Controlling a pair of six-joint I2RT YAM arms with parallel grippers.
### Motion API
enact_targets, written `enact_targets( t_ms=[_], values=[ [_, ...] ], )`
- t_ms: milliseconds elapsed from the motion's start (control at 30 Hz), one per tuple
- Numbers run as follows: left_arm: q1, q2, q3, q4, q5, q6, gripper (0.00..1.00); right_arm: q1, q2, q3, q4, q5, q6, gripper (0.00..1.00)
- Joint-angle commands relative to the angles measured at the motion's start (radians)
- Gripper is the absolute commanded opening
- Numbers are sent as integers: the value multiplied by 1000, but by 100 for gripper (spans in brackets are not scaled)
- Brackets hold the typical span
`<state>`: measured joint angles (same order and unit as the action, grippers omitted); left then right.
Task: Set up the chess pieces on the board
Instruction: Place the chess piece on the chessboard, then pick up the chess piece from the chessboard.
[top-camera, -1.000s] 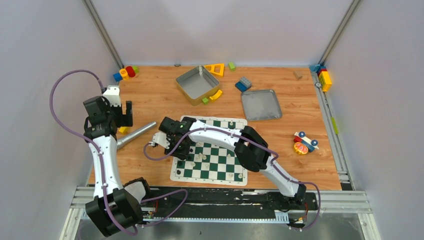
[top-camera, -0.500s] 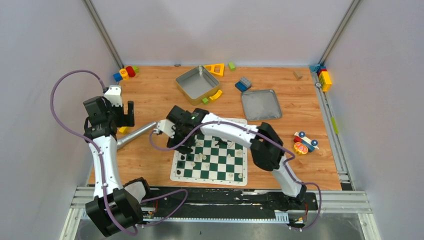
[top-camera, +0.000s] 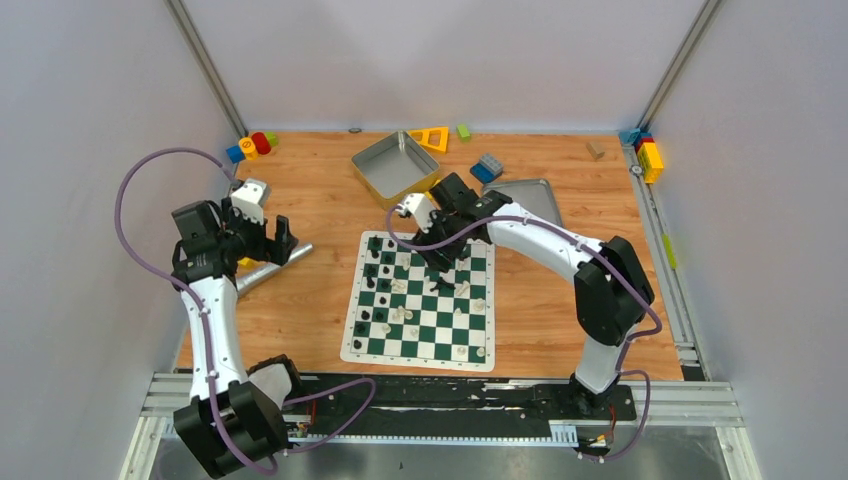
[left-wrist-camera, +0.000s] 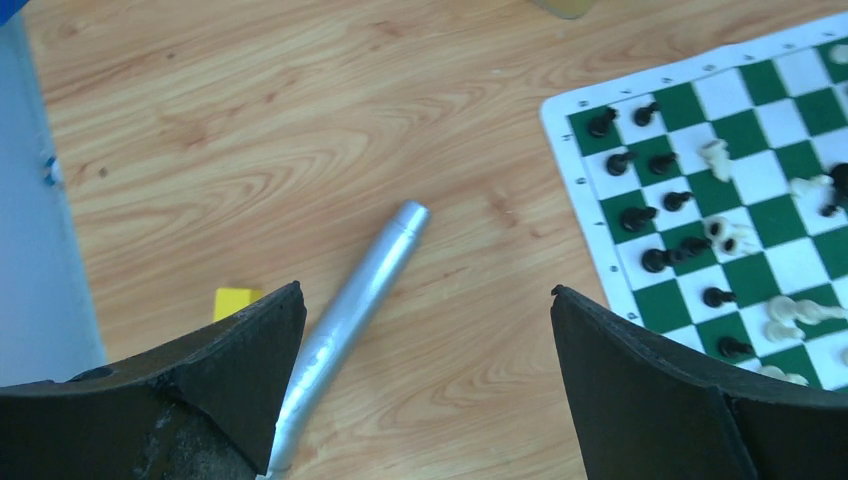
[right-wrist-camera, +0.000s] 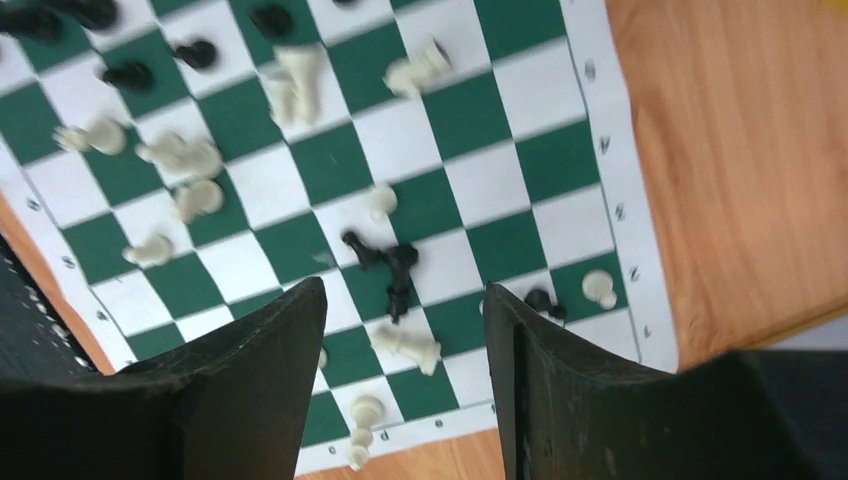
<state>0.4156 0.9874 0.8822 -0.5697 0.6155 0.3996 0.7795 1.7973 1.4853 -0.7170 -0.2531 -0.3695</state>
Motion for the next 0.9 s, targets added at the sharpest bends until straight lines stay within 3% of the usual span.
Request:
enact_targets(
  t_ms=[0,400,867],
  values=[
    [11,-52,-13,-24,219,87,100,-48,-18,-101,55,-12,-15,59],
    [9,-64,-14,-36,290,97,100,-60,26,-214,102,9,-47,56],
    [9,-57,-6,-27,303,92,100,-59,97,-214,106,-8,-54,35]
  ],
)
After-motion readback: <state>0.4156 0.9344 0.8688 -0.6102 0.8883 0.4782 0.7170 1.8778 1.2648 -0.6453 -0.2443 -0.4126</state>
